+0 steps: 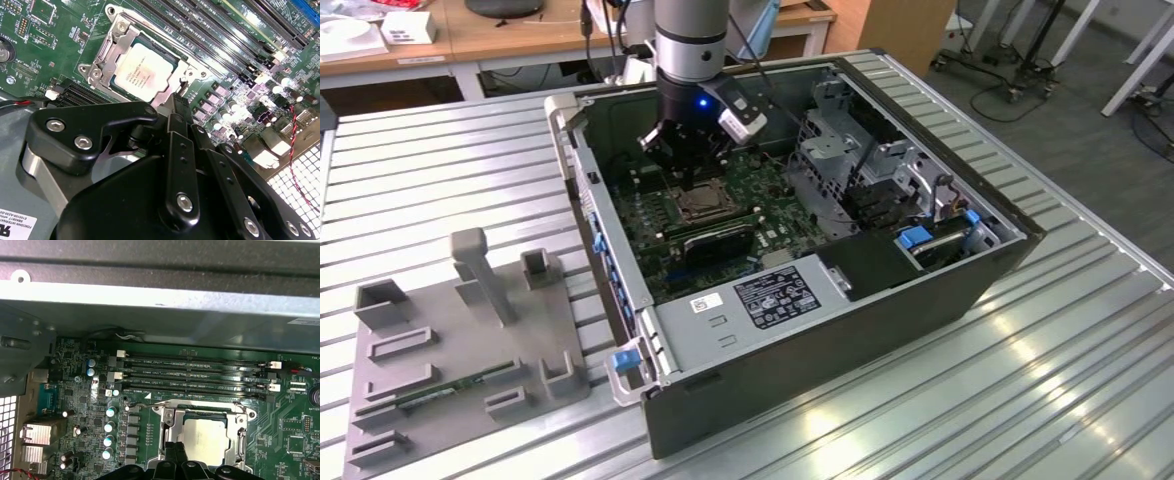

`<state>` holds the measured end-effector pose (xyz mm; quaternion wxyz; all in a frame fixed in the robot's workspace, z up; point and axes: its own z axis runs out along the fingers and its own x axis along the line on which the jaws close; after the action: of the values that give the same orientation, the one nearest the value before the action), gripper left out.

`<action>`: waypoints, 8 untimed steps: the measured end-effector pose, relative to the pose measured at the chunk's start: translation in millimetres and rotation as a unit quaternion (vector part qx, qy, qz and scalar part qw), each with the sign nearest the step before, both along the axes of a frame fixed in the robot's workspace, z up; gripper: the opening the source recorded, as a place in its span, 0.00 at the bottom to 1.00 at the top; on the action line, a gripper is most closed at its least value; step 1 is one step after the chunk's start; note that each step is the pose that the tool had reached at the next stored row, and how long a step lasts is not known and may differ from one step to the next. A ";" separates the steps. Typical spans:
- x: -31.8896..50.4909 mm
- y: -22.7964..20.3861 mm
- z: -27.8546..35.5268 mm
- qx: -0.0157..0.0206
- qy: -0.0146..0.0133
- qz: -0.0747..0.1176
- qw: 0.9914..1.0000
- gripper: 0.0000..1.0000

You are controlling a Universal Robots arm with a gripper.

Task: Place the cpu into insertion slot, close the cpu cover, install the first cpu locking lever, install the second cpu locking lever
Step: 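Install the first cpu locking lever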

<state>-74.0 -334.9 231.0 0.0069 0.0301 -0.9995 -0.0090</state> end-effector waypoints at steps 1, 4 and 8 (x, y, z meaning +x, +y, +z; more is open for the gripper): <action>0.0 0.0 0.0 0.000 0.000 0.000 1.000 0.11; 0.0 0.0 0.0 0.000 0.000 0.000 1.000 0.11; -0.4 0.0 0.0 0.000 0.000 0.000 1.000 0.11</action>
<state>-74.4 -334.9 231.0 0.0070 0.0300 -0.9995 -0.0090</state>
